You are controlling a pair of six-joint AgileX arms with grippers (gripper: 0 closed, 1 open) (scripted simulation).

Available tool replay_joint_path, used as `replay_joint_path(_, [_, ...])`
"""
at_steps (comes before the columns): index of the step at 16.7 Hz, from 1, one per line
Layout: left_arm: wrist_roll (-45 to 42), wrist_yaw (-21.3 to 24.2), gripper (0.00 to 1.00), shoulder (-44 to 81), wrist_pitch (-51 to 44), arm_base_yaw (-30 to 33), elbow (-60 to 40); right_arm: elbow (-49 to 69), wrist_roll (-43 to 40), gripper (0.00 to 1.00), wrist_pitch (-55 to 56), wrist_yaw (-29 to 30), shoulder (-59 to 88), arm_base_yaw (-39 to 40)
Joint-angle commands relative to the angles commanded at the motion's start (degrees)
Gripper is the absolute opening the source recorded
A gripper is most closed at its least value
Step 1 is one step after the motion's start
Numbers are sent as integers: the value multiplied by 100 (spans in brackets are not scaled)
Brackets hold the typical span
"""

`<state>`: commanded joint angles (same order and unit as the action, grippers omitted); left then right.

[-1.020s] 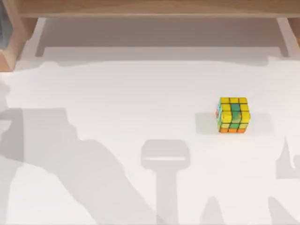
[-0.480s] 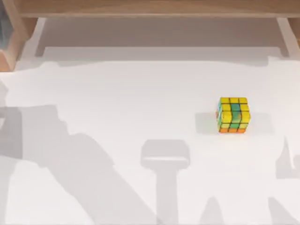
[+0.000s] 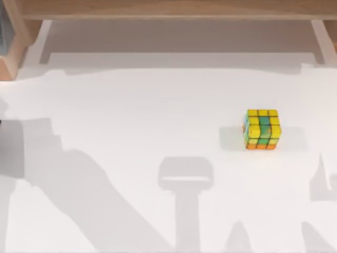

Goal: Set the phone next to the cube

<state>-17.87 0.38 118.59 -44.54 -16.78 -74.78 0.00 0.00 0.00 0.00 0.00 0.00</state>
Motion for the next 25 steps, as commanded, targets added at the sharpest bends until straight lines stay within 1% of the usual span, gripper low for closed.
replay_joint_path(2, [0,0,100,0,0,0,0,0,0,100,0,0,0,0])
replay_joint_path(15, [0,0,2,0,0,0,0,0,0,100,0,0,0,0])
replay_joint_path(16, [0,0,0,0,0,0,0,0,0,100,0,0,0,0])
replay_joint_path(25, [10,47,0,-121,-85,14,-38,0,0,100,0,0,0,0])
